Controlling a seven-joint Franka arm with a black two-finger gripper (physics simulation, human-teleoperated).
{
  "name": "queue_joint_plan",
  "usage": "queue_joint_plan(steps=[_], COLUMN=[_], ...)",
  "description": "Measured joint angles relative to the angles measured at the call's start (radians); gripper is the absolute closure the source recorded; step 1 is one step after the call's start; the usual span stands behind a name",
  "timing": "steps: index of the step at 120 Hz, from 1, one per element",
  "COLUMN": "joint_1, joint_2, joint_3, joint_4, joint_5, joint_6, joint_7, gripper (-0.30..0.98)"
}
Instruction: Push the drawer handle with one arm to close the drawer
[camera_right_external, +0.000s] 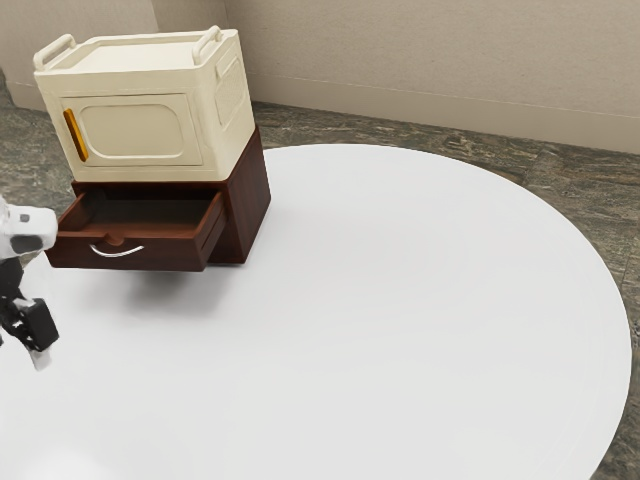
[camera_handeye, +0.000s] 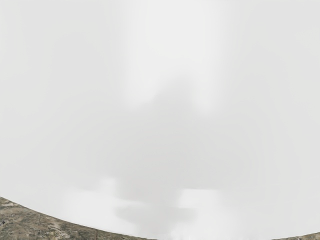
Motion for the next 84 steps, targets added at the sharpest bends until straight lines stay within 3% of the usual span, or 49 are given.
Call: queue_joint_plan(steps=[12, 23, 33, 63, 74, 84], joint_1=[-0.029, -0.034, -0.024, -0.078, -0.101, -0.107], joint_2=[0.016, 0.066, 0.169, 0.519, 0.569, 0.626], joint_3=[0.086, 0.259, 0.366, 0.351, 0.349, 0.349], joint_4=[-0.111, -0.123, -0.095, 0.112, 0.160, 0.214], joint_5=[0.129, 0.228, 0.256, 0.021, -0.010, 0.005], joint_6=[0.252, 0.419, 0.522, 0.573, 0.582, 0.589], joint_7=[0.162, 0.333, 0.378, 0.182, 0.120, 0.073], gripper=[0.02, 0.02, 0.02, 0.04, 0.28, 0.48])
